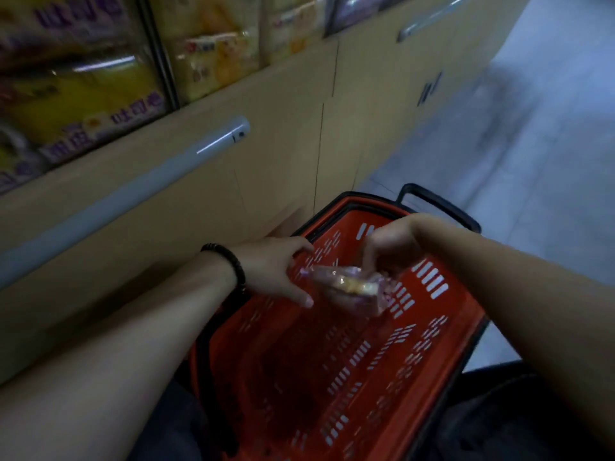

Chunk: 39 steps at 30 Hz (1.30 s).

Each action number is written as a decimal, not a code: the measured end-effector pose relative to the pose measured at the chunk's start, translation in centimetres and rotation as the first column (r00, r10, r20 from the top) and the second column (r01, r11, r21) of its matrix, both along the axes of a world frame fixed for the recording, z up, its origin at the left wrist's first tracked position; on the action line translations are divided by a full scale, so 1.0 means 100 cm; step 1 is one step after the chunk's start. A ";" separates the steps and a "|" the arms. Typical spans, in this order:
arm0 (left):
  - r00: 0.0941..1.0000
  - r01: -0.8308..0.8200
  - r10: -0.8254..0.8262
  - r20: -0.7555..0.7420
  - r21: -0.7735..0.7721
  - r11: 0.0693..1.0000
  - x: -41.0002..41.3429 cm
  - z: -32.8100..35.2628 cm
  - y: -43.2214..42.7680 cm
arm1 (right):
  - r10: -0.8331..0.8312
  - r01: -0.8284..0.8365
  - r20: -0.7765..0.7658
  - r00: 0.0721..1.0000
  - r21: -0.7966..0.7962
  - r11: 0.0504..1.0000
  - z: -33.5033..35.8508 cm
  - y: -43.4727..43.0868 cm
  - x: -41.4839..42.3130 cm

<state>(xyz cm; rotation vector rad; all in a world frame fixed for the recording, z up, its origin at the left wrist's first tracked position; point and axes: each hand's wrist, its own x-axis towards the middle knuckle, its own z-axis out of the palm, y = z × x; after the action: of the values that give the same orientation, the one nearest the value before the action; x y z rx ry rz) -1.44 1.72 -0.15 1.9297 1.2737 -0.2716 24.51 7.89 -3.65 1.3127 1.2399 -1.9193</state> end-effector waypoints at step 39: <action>0.279 -0.906 0.463 0.841 0.072 0.417 -0.057 0.195 -0.189 | 0.133 0.555 -0.865 0.483 0.420 0.718 0.176 -0.130 -0.142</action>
<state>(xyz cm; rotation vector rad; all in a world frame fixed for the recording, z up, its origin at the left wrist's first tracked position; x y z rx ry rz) -7.10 -17.23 19.32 1.2946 1.5790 1.4179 10.30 -5.11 13.92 0.7119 2.5877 -2.5914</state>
